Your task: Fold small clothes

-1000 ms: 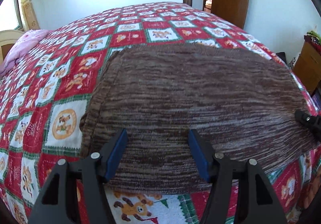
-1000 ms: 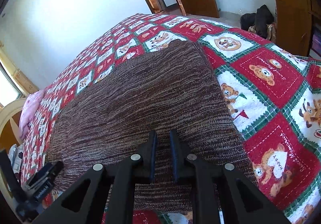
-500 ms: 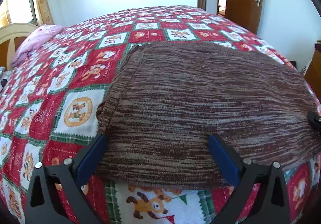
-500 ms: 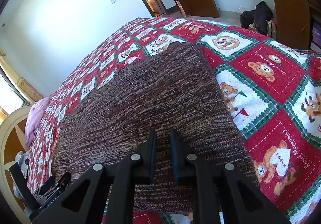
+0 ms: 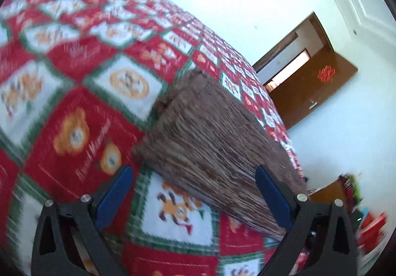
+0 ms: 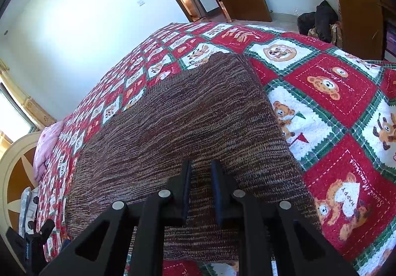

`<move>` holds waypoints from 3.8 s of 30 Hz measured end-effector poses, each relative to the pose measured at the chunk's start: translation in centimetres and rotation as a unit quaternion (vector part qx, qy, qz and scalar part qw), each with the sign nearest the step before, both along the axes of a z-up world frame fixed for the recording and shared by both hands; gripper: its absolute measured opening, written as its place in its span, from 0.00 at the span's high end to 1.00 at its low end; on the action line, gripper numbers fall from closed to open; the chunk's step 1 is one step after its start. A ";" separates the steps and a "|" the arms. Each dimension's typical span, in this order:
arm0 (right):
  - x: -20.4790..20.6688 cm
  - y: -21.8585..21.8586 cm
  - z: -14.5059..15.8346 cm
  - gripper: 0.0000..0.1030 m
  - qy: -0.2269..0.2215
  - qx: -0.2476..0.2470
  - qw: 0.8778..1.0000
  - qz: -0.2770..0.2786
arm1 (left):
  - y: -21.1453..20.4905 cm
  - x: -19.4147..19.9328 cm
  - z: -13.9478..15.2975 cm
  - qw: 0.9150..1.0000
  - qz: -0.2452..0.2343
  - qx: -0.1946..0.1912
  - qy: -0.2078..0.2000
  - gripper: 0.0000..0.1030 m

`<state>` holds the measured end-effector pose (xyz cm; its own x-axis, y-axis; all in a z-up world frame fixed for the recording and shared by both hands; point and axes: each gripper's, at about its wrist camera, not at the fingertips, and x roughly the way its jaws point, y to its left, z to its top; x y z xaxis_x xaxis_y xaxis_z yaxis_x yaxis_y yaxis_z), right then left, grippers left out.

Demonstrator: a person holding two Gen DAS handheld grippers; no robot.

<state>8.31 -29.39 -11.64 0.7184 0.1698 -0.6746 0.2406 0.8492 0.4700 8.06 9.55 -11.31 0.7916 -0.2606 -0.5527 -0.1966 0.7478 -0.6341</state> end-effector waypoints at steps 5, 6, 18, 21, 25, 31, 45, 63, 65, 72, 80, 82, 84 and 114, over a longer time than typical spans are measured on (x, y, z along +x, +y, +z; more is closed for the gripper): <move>-0.1 0.1 0.0 0.82 -0.001 0.000 1.000 0.001 | -1.2 2.9 0.2 1.000 -0.022 -0.017 -0.008 0.03; -0.1 0.1 0.0 0.82 -0.001 0.001 1.000 0.001 | -1.2 3.9 0.3 0.999 -0.020 -0.025 -0.012 0.03; 0.0 0.1 0.0 0.81 -0.002 0.004 1.000 0.002 | -0.1 3.4 0.2 0.999 -0.022 0.037 -0.013 0.21; -0.1 0.1 0.1 0.81 -0.005 0.006 1.000 0.001 | 0.9 2.3 0.4 0.999 -0.001 0.044 -0.003 0.21; -0.9 -0.1 0.7 0.80 -0.028 0.011 1.000 -0.008 | -0.7 1.8 2.3 0.992 -0.040 0.119 -0.027 0.21; -2.9 -1.5 2.0 0.64 -0.086 0.025 0.995 -0.052 | -7.0 4.6 5.6 0.958 -0.134 0.246 -0.054 0.21; 1.4 -8.2 2.9 0.64 -0.025 0.103 0.994 -0.034 | -15.0 13.6 3.1 0.938 -0.236 0.255 0.002 0.35; 5.8 -7.7 -0.3 0.80 -0.003 0.095 0.995 0.015 | -16.0 13.8 1.1 0.931 -0.229 0.282 0.017 0.30; 5.6 -7.8 -0.2 0.75 0.001 0.092 0.996 0.003 | -16.0 13.8 1.1 0.931 -0.229 0.283 0.017 0.30; 3.2 -7.9 1.3 0.33 -0.021 0.037 0.999 -0.031 | -16.0 13.9 1.0 0.932 -0.233 0.276 0.014 0.28; 4.6 -4.9 0.4 0.70 -0.006 0.045 0.998 0.054 | -15.9 13.9 1.0 0.933 -0.234 0.273 0.013 0.27; 4.7 -4.3 0.7 0.73 -0.009 0.026 0.998 0.062 | -15.8 13.9 1.0 0.933 -0.235 0.271 0.013 0.26; 4.6 -5.2 0.4 0.73 -0.011 0.024 0.999 0.040 | -15.8 13.9 1.0 0.933 -0.235 0.271 0.013 0.26; 6.9 8.2 7.6 0.92 -0.033 -0.046 0.991 0.122 | -9.7 10.2 3.1 0.946 -0.243 0.216 -0.012 0.23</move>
